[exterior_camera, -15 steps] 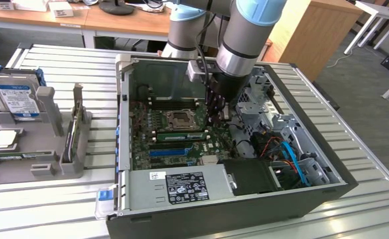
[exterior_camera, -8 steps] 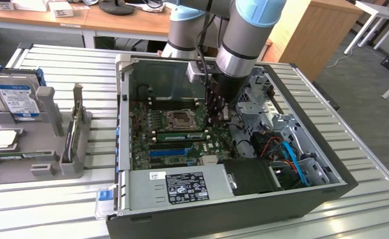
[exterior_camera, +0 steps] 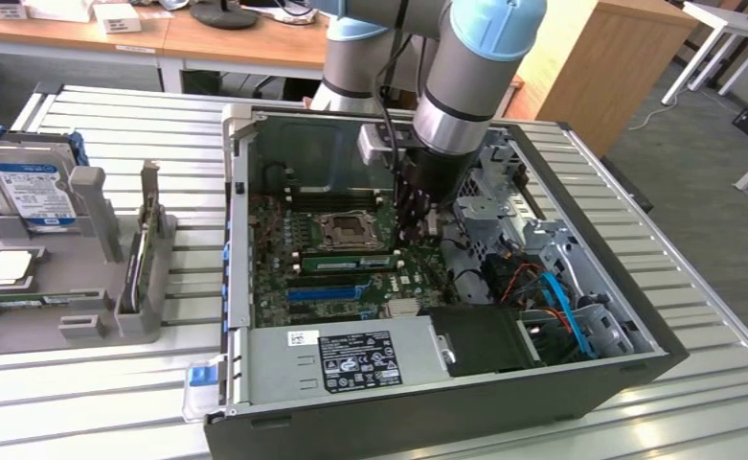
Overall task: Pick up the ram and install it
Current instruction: 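Press down the ram until it locks into place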
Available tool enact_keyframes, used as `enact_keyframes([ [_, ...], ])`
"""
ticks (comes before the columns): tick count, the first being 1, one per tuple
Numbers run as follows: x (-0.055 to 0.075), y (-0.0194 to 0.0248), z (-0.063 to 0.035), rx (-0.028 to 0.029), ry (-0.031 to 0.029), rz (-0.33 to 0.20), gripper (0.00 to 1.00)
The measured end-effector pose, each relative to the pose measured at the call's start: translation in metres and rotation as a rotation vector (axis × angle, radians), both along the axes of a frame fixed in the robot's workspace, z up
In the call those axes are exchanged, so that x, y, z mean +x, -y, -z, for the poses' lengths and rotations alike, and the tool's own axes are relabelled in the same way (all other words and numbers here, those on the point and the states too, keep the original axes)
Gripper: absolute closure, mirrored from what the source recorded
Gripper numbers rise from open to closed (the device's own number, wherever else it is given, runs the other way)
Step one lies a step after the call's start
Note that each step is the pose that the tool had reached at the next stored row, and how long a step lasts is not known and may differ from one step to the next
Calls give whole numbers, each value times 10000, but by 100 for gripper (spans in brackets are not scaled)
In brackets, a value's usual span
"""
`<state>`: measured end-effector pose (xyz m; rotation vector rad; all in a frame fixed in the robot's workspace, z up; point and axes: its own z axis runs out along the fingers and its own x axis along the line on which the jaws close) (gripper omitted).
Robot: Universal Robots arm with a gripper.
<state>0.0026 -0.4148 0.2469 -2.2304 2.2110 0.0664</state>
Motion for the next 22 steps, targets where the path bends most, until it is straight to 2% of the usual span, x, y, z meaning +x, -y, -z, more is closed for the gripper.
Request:
enact_keyframes([
  [13, 0, 0, 90, 1, 28, 0, 89],
  [22, 0, 0, 116, -1, 30, 1, 89],
])
